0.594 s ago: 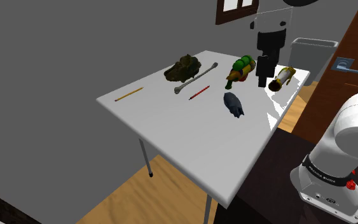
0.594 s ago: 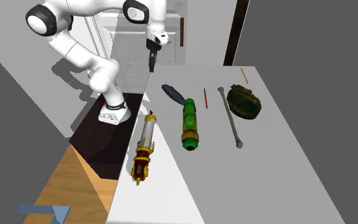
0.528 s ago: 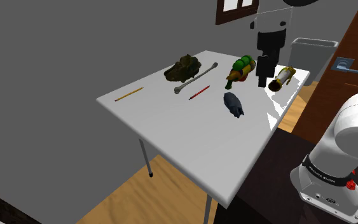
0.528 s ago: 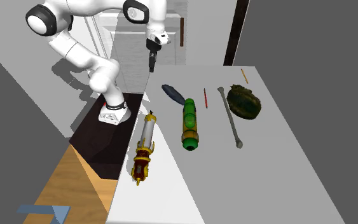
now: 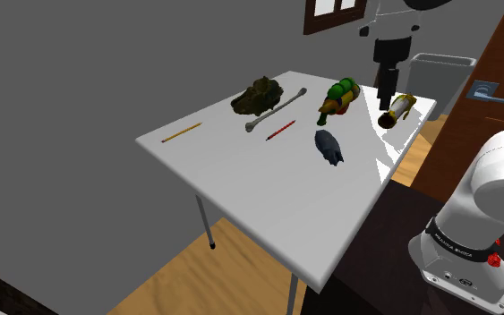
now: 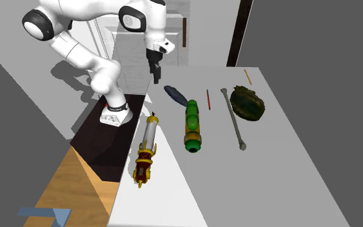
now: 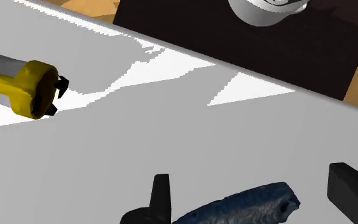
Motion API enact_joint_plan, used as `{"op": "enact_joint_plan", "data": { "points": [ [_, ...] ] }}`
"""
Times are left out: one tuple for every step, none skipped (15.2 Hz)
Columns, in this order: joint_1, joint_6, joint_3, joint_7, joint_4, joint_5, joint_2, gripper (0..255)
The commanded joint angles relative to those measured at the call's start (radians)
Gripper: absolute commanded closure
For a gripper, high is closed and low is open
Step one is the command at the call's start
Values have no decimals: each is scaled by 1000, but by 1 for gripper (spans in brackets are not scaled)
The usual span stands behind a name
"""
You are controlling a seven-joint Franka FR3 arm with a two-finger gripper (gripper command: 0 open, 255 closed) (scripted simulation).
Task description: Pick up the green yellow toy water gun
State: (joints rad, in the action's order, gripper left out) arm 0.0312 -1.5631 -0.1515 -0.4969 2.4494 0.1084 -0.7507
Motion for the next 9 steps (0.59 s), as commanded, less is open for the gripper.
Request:
{"op": "enact_joint_plan", "data": {
  "points": [
    [12,-29,-66,-139,-19,44,31,0],
    [20,-44,-98,-203,-31,62,49,0],
    [28,-59,-129,-266,-46,77,70,0],
    [38,-75,-160,-330,-62,90,93,0],
    [49,-90,-191,-393,-81,101,118,0],
    [61,-106,-222,-457,-101,109,145,0],
    [75,-122,-252,-521,-123,114,175,0],
    [89,-137,-282,-585,-147,116,205,0],
    [104,-152,-312,-650,-173,115,238,0]
  ]
}}
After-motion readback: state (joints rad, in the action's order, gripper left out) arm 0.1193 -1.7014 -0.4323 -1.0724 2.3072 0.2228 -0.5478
